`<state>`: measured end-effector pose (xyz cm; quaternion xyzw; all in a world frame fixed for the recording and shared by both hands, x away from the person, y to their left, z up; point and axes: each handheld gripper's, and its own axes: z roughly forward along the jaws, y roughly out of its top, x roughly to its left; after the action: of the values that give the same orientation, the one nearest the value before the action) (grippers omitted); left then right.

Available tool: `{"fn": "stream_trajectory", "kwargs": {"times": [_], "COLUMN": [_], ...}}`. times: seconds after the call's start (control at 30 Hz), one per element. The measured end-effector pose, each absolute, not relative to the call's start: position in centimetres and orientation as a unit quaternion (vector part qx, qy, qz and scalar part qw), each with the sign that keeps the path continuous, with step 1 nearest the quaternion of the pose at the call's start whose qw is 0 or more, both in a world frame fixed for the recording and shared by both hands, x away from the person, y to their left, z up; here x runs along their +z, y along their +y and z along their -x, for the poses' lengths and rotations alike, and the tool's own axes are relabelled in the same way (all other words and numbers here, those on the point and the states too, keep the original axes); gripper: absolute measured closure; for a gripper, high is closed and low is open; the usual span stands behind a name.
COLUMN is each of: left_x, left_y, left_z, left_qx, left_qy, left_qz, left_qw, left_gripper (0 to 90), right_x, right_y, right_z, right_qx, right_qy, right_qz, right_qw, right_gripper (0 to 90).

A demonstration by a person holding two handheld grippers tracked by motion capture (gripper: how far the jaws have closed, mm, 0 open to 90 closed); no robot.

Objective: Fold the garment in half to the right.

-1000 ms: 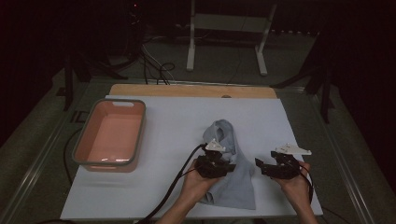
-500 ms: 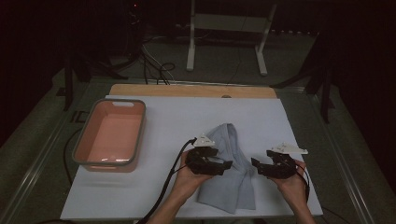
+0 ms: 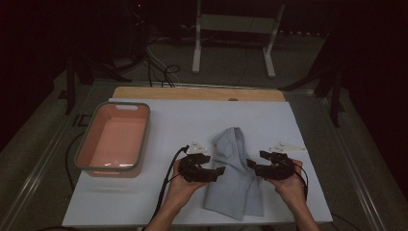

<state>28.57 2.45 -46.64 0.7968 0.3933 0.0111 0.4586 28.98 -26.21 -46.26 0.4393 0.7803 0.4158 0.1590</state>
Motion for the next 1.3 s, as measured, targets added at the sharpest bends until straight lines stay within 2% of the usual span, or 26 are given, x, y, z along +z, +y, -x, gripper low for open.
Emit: {"fn": "stream_trajectory", "kwargs": {"times": [0.47,0.53,0.63,0.67,1.2,1.27,1.3], "left_x": [-47.8,-48.0,-48.4,-48.6,-49.1,-49.2,-49.2], "left_y": [2.9,2.8,2.3,2.1,-0.3,-0.3,-0.3], "left_z": [-27.8,-27.7,-27.6,-27.6,-26.9,-26.9,-26.9], "left_qx": [0.005,0.003,-0.003,-0.006,-0.045,-0.046,-0.046], "left_qy": [0.395,0.39,0.387,0.387,0.358,0.358,0.358], "left_qz": [-0.799,-0.803,-0.806,-0.807,-0.819,-0.82,-0.819], "left_qw": [0.453,0.451,0.447,0.447,0.446,0.445,0.445], "left_gripper": [32.2,32.6,33.8,34.0,37.0,37.0,37.1], "right_x": [-45.9,-46.1,-46.3,-46.3,-44.3,-44.8,-45.0], "right_y": [-21.6,-21.3,-21.2,-21.2,-22.5,-22.5,-22.5], "right_z": [-31.9,-32.4,-32.9,-33.0,-34.5,-34.7,-34.8], "right_qx": [0.401,0.401,0.398,0.398,0.391,0.383,0.382], "right_qy": [0.8,0.8,0.8,0.798,0.784,0.789,0.787], "right_qz": [-0.421,-0.423,-0.425,-0.428,-0.432,-0.434,-0.439], "right_qw": [0.152,0.145,0.145,0.146,0.213,0.208,0.204], "right_gripper": [56.2,63.7,83.9,86.0,87.0,85.6,80.0]}}
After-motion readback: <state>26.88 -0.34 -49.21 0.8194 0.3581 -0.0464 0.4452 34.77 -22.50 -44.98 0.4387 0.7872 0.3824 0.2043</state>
